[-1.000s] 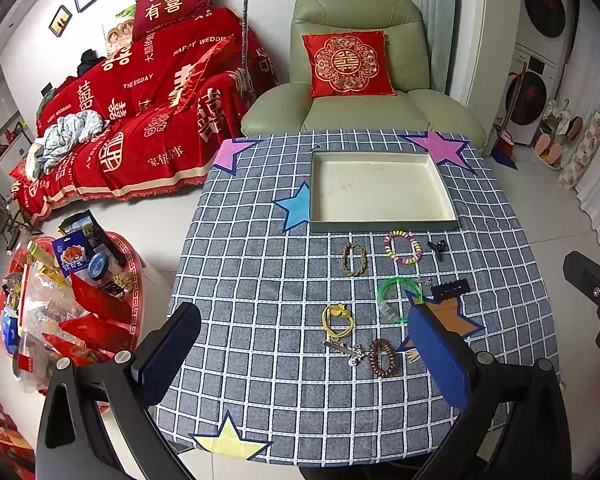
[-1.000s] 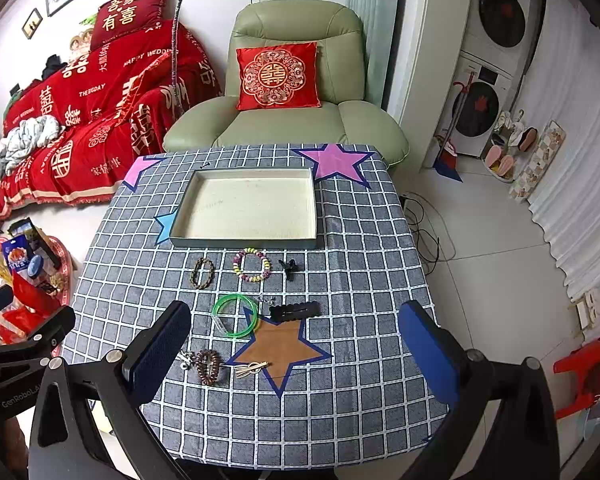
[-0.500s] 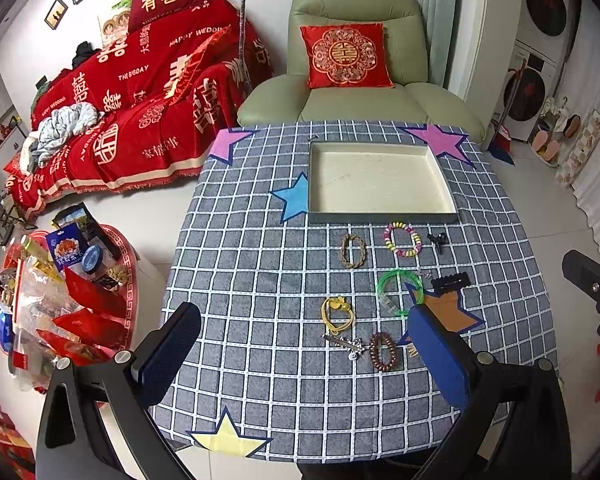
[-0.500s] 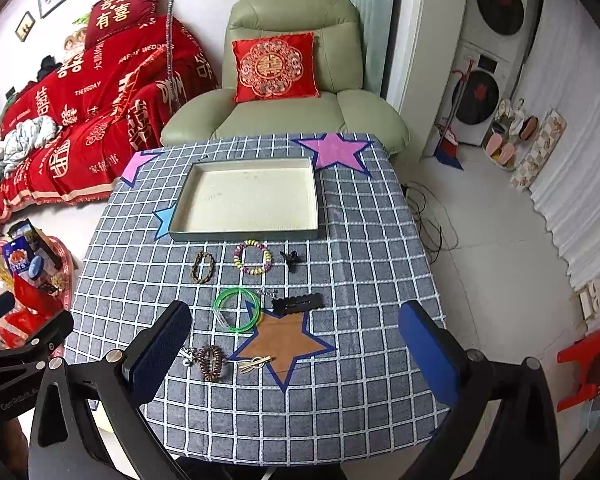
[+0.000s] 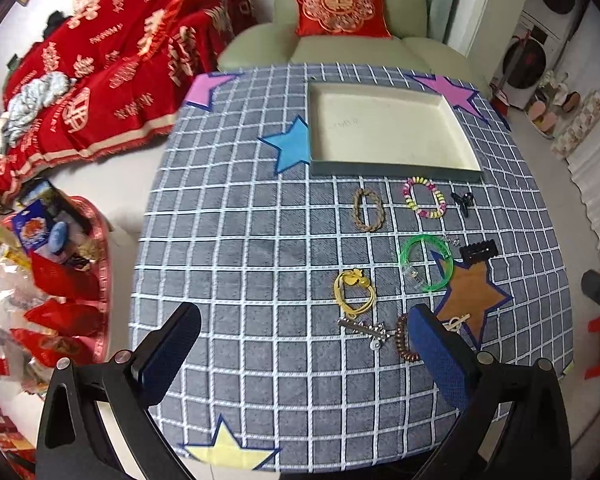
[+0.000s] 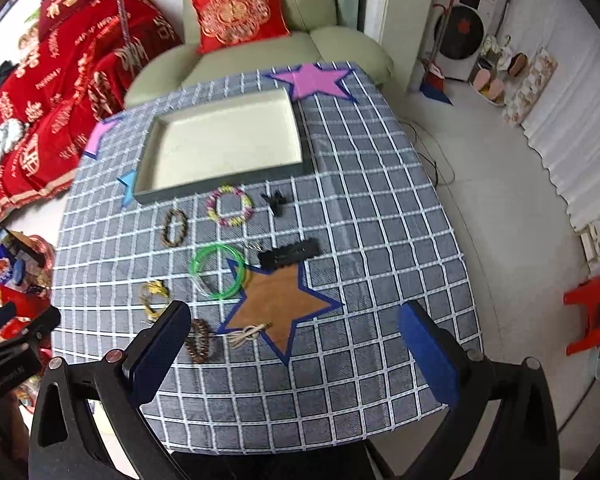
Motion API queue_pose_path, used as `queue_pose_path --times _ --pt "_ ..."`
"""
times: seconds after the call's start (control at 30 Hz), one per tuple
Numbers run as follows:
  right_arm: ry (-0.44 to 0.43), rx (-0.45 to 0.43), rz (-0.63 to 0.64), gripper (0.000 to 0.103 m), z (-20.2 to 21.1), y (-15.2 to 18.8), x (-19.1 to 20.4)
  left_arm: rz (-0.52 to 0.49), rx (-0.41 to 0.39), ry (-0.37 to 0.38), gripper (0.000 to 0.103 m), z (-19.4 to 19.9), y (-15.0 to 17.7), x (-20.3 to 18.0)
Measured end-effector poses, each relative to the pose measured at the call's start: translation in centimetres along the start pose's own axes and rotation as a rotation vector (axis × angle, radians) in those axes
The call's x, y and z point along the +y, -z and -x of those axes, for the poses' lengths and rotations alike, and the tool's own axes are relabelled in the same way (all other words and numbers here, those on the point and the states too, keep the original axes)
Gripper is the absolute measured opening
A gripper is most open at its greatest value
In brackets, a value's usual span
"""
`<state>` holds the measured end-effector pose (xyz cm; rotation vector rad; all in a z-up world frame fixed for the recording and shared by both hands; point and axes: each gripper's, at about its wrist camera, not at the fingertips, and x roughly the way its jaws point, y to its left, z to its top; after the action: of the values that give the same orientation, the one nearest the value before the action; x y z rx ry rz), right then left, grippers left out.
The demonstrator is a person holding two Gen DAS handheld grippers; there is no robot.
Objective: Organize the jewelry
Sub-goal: 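Grasp the brown braided bracelet with the left tool while the right tool grasps the black hair clip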
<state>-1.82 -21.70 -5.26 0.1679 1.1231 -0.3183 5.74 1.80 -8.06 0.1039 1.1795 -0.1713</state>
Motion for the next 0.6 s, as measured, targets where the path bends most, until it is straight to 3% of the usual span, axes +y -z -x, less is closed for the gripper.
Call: queue_pose_path --times 0.3,0.6 --pt "0.022 0.084 -0.005 0.103 -6.5 -0.8 -0.5 -0.018 0.043 0.024 0.103 -6.9 -2.7 -1.3" --pt "-0.002 0.146 0.05 0.103 -14.3 -4.1 0.1 -0.027 0.056 0.013 0.103 -13.2 -5.5 -2.7"
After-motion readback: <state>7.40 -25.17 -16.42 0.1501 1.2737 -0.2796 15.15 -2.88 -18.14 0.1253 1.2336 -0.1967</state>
